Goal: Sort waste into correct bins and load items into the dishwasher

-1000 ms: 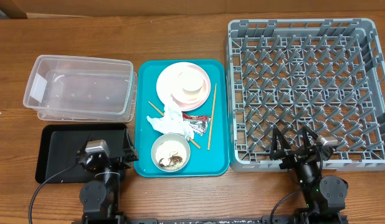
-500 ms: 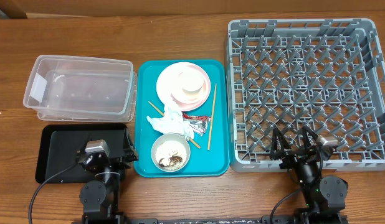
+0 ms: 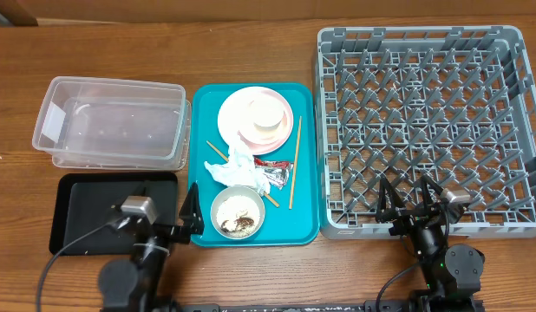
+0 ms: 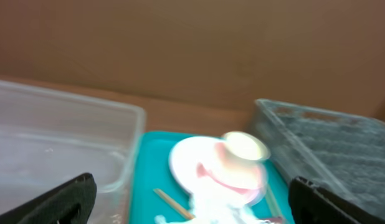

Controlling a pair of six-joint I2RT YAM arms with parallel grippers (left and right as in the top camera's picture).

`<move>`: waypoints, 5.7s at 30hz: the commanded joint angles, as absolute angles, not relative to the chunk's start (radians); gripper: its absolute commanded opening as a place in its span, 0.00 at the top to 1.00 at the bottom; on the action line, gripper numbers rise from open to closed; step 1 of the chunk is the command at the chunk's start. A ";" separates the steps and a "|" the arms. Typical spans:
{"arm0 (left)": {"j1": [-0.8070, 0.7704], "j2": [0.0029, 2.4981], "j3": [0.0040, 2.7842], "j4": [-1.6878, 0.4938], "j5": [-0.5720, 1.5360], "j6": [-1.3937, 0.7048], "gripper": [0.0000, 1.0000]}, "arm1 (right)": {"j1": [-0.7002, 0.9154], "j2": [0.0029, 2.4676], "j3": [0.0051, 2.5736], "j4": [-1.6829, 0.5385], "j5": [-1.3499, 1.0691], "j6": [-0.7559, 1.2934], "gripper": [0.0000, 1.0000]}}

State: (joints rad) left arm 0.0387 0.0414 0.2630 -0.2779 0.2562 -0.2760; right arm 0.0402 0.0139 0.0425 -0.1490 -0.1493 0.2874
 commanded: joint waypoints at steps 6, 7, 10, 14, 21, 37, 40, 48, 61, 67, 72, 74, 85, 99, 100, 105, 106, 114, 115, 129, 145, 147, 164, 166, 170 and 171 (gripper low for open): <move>0.030 0.439 0.833 -0.860 0.581 -0.248 0.00 | 0.045 0.007 0.040 -0.141 -0.142 0.292 0.00; 0.026 0.512 0.909 -0.950 0.576 -0.212 0.00 | 0.045 0.007 0.040 -0.141 -0.142 0.292 0.00; 0.001 0.715 1.120 -1.169 0.571 -0.142 0.00 | 0.045 0.007 0.040 -0.142 -0.142 0.292 0.00; -0.065 0.925 1.303 -1.286 0.572 -0.138 0.00 | 0.045 0.007 0.040 -0.141 -0.142 0.292 0.00; -0.105 1.159 1.325 -1.188 0.581 -0.233 0.00 | 0.045 0.007 0.040 -0.142 -0.142 0.292 0.00; -0.566 1.394 1.257 -1.168 0.130 -0.472 0.95 | 0.045 0.007 0.040 -0.142 -0.142 0.292 0.00; -0.686 1.408 1.215 -1.150 0.075 -0.494 0.68 | 0.045 0.007 0.040 -0.142 -0.142 0.292 0.00; -0.797 1.486 1.133 -1.111 -0.088 -0.614 0.61 | 0.045 0.007 0.040 -0.142 -0.142 0.292 0.00; -0.798 1.716 1.133 -1.022 -0.108 -0.614 0.65 | 0.045 0.007 0.040 -0.142 -0.142 0.292 0.00; -0.798 1.790 1.133 -0.986 -0.108 -0.614 0.69 | 0.045 0.007 0.040 -0.141 -0.142 0.292 0.00; -0.797 1.790 1.135 -0.992 -0.115 -0.613 0.94 | 0.045 0.007 0.040 -0.142 -0.142 0.292 0.00; -0.797 1.782 1.139 -0.992 -0.116 -0.613 0.96 | 0.045 0.007 0.040 -0.142 -0.142 0.292 0.00; -0.772 1.677 1.266 -1.201 -0.110 -0.538 0.96 | 0.045 0.007 0.040 -0.141 -0.142 0.292 0.00; -0.282 1.279 1.279 -1.324 0.148 -0.318 0.96 | 0.045 0.007 0.040 -0.141 -0.142 0.292 0.00; -0.209 1.259 1.278 -1.324 0.188 -0.286 0.96 | 0.045 0.007 0.040 -0.142 -0.142 0.293 0.00; 0.135 1.214 1.256 -1.322 0.453 -0.110 0.96 | 0.045 0.007 0.040 -0.141 -0.142 0.292 0.00; 0.199 1.214 1.245 -1.322 0.503 -0.078 0.96 | 0.045 0.007 0.040 -0.142 -0.142 0.292 0.00; 0.688 1.221 0.990 -1.172 0.963 0.103 0.96 | 0.045 0.007 0.040 -0.142 -0.142 0.293 0.00; 0.729 1.224 0.957 -1.154 1.001 0.120 0.96 | 0.045 0.007 0.040 -0.142 -0.142 0.292 0.00; 1.023 1.377 0.678 -0.879 1.366 0.319 0.96 | 0.045 0.007 0.040 -0.141 -0.142 0.292 0.00; 1.021 1.526 0.679 -0.908 1.583 0.337 0.94 | 0.045 0.007 0.040 -0.141 -0.142 0.292 0.00; 1.021 1.526 0.679 -0.891 1.583 0.332 0.93 | 0.045 0.007 0.040 -0.142 -0.142 0.292 0.00; 1.021 1.511 0.695 -1.162 1.478 0.418 0.96 | 0.045 0.007 0.040 -0.141 -0.142 0.292 0.00; 1.021 1.497 0.723 -1.272 1.443 0.490 0.96 | 0.045 0.007 0.040 -0.141 -0.142 0.292 0.00; 1.021 1.448 0.812 -1.528 1.376 0.658 0.96 | 0.045 0.007 0.040 -0.142 -0.142 0.293 0.00; 1.020 1.409 0.849 -1.634 1.349 0.727 0.96 | 0.045 0.007 0.040 -0.142 -0.142 0.292 0.00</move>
